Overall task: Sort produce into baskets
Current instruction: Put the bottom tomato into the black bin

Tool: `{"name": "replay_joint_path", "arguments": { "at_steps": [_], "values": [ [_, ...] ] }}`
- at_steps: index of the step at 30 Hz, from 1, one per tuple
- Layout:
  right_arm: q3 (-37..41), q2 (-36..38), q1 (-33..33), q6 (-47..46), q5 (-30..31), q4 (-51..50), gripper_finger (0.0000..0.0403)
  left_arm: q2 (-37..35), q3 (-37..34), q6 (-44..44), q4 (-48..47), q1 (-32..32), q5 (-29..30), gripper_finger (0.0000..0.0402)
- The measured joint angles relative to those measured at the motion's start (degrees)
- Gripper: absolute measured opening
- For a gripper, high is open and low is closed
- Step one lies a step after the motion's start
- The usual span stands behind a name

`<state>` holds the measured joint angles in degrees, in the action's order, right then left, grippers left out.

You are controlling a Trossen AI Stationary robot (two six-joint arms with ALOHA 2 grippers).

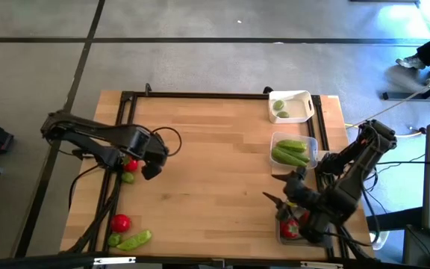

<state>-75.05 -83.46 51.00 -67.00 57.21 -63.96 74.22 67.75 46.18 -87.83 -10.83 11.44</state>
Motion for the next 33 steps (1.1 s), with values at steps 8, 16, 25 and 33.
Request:
{"name": "replay_joint_path", "arguments": {
  "at_steps": [8,16,25,33],
  "values": [
    [0.02,-0.51,-0.43,4.52,-0.32,1.42,0.0287,3.64,-1.17,-3.11,-2.25,0.50,0.01,0.0345],
    [0.02,-2.34,-0.43,5.03,0.44,1.05,0.0287,4.74,-8.05,-4.28,-1.92,3.64,-4.70,0.0345],
    [0.02,-3.63,-0.35,5.10,-3.95,2.62,0.0287,4.78,-14.37,-7.77,0.36,7.93,-9.11,0.0345],
    [0.02,-3.76,-0.81,6.10,-3.23,2.53,0.0287,4.78,-19.33,-10.22,4.46,9.30,-11.88,0.0345]
  ]
}}
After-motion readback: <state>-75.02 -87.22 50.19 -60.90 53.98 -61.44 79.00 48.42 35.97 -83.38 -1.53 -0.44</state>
